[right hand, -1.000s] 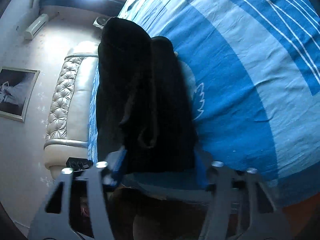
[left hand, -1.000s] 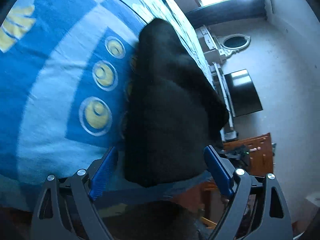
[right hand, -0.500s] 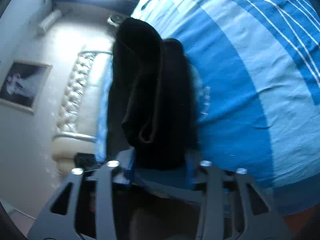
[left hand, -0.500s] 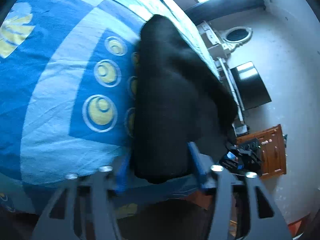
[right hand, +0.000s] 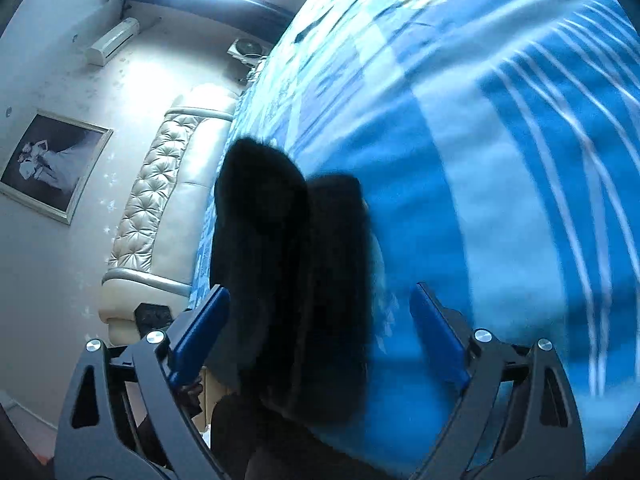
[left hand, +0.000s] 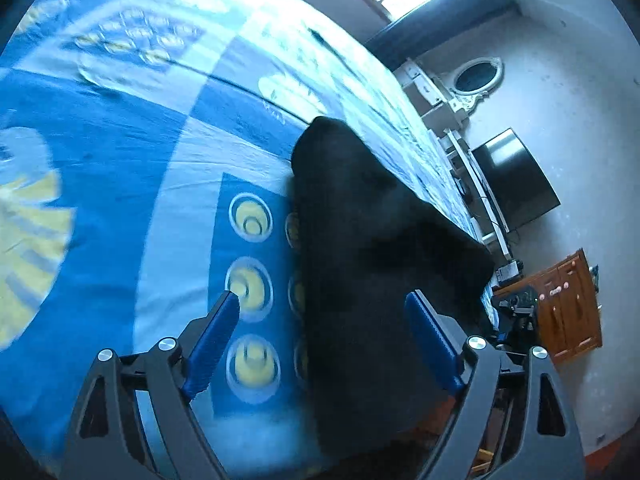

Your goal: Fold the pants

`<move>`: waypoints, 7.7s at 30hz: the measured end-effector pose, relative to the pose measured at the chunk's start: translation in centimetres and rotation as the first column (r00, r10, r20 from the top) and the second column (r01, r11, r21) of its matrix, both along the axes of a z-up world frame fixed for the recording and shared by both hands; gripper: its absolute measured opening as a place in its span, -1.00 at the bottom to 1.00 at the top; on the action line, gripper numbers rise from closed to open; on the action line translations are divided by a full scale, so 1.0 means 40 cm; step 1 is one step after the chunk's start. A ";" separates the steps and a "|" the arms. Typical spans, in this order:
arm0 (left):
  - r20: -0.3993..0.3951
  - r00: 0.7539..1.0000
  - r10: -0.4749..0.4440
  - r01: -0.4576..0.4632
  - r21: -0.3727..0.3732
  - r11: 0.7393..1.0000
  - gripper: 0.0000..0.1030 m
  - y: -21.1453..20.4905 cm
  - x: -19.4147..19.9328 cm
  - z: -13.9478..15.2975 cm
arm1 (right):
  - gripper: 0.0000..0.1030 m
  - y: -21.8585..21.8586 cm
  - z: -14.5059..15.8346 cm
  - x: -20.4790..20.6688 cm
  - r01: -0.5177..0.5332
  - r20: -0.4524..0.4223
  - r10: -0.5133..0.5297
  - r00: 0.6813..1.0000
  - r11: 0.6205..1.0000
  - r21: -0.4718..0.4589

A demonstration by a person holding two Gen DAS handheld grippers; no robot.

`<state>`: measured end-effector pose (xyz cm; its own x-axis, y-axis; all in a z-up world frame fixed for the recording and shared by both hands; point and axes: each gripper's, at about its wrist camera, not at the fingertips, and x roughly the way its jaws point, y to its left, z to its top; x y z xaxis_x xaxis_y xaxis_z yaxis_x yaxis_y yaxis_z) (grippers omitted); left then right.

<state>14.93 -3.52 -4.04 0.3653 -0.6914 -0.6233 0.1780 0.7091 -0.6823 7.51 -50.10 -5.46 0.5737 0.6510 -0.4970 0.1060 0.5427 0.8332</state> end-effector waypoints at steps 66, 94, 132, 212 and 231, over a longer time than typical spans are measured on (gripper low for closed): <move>-0.005 0.996 0.090 -0.090 0.027 0.996 -0.32 0.206 0.460 -0.066 | -0.49 0.280 -0.129 0.549 -0.043 0.015 0.041 0.999 0.972 0.229; -0.090 0.987 0.136 -0.147 -0.125 0.981 0.71 0.260 -0.003 -0.025 | 0.74 0.348 -0.046 0.202 -0.047 0.009 0.046 0.999 0.974 0.223; 0.011 0.992 0.128 -0.129 0.015 0.992 0.13 0.181 0.032 -0.027 | -0.21 0.447 -0.041 0.205 -0.071 -0.046 0.073 0.996 0.996 0.054; -0.002 0.994 0.110 -0.109 0.076 0.991 -0.15 0.182 0.007 -0.006 | -0.34 0.392 -0.052 0.169 -0.085 -0.039 0.088 0.995 0.993 0.078; -0.019 0.997 0.070 -0.071 -0.055 0.996 0.09 0.231 0.034 -0.036 | 0.44 0.351 -0.061 0.139 -0.162 -0.032 0.169 0.985 0.974 0.159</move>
<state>16.30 5.71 -5.48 0.4040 -0.6979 -0.5914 0.1170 0.6806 -0.7233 13.07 -36.07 -7.91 0.4311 0.8061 -0.4054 0.0650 0.4204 0.9050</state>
